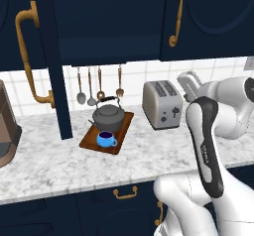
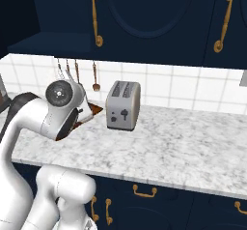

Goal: Pick the kettle from the counter and place it on the tray. Then pick the mug from the cabinet and place it on the tray. Then close the cabinet doors.

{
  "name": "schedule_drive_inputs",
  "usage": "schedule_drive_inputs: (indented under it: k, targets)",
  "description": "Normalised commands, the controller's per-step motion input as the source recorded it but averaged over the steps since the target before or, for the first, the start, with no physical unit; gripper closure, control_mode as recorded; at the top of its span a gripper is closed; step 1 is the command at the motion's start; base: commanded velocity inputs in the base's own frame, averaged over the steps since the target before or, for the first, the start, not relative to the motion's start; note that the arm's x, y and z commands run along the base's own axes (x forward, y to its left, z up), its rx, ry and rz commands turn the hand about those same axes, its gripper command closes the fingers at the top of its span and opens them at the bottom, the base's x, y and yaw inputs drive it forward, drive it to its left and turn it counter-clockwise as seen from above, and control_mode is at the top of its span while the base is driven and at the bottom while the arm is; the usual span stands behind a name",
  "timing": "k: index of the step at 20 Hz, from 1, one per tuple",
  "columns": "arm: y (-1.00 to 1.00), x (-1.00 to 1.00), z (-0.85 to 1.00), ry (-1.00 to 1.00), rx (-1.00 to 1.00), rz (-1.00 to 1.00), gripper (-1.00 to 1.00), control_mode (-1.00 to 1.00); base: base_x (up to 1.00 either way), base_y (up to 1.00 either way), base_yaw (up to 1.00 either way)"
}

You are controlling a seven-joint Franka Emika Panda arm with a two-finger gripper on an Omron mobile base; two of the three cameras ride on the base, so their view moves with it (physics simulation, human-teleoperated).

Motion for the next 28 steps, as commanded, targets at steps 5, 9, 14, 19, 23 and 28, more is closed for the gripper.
schedule_drive_inputs:
  k: [5,9,14,19,23,28]
  targets:
    - [0.43,-0.01,-0.44,0.0,-0.32,0.16,1.0,-1.0,0.0,0.0,0.0]
    - [0.42,-0.08,-0.19,-0.04,-0.26,0.14,1.0,-1.0,0.0,0.0,0.0]
    - [0.39,-0.22,-0.15,-0.2,-0.32,0.09,1.0,-1.0,0.0,0.0,0.0]
    - [0.35,-0.06,-0.29,-0.2,-0.38,0.11,1.0,-1.0,0.0,0.0,0.0]
    - [0.28,0.0,-0.32,-0.14,-0.41,0.19,1.0,-1.0,0.0,0.0,0.0]
    - [0.2,-0.04,-0.46,-0.03,-0.43,0.21,1.0,-1.0,0.0,0.0,0.0]
